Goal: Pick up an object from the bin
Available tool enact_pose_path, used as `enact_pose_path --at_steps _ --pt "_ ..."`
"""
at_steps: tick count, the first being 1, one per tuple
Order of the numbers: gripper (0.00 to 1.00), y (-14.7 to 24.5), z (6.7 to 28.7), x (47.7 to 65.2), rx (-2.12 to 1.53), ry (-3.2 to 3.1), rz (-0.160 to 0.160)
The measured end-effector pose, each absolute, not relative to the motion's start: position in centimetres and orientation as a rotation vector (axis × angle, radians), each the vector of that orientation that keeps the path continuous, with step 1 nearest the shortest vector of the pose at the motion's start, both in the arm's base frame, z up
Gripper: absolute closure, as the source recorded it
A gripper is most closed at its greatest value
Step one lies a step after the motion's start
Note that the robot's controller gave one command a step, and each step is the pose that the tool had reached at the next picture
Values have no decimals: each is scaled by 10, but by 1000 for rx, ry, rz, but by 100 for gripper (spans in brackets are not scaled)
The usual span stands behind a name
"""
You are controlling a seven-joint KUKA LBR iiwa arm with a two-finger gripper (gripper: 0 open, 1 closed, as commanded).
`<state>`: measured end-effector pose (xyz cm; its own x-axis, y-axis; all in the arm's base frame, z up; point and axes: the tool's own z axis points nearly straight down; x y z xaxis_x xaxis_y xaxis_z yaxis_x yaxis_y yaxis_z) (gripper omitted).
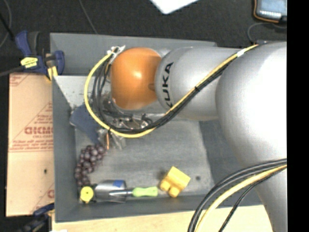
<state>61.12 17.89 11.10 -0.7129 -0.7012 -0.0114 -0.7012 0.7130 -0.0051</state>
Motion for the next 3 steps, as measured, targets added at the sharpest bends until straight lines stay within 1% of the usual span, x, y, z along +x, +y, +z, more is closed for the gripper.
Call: enact_pose_path --at_steps 1,2,3 --pt "100 179 126 612 -1182 2893 -2" --pt "100 179 136 612 -1181 2895 -1" --pt "100 178 156 610 -1182 2901 0"
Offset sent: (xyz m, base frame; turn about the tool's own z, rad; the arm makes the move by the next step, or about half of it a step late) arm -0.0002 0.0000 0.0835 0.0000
